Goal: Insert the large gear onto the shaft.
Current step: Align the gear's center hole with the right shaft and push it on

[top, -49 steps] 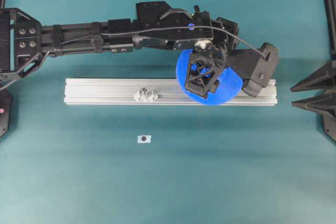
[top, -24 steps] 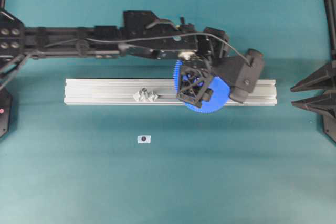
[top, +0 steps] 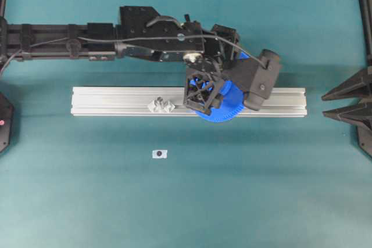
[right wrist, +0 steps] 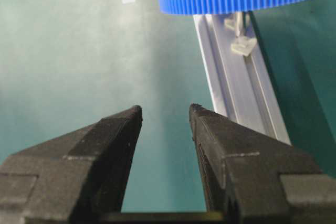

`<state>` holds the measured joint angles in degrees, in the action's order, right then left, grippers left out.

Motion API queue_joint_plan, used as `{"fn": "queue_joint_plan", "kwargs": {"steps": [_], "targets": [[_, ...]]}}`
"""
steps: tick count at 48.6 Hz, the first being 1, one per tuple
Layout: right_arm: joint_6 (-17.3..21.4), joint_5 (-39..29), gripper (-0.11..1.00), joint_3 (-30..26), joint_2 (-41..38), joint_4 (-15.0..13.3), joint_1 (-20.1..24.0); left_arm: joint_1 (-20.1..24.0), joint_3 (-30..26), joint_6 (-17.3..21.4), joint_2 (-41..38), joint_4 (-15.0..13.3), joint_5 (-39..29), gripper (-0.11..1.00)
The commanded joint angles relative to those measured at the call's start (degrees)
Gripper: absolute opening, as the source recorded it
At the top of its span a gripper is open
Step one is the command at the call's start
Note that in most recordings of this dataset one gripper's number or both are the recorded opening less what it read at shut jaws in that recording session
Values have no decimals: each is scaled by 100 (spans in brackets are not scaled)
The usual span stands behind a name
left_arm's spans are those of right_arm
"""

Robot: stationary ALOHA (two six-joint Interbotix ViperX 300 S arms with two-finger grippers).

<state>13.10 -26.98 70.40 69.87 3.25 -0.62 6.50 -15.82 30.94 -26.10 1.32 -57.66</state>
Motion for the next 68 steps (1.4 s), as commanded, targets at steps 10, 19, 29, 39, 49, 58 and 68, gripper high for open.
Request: {"fn": "queue_joint_plan", "kwargs": {"steps": [10,19,29,39,49,58,68], "targets": [[88,44,51,-62,-53,-9,-26,-18,-712,202,-281,26,-70,75],[88,53,51,-53,-62,-9,-35,0,-721,185,-255,26,-290,75],[88,62,51,-53,-62,-9,-35,18,-615,176,-220,26,-290,75],[88,79,51,-53,-62,-9,-35,18,-633,167,-211,18,-272,75],[88,88,51,-53,-62,-9,-35,53,-668,97,-229,18,-272,75],[88,88,51,-53,-62,-9,-26,53,-686,35,-211,18,-290,75],[88,88,51,-53,-62,-9,-35,44,-686,0,-211,18,-299,75]]}}
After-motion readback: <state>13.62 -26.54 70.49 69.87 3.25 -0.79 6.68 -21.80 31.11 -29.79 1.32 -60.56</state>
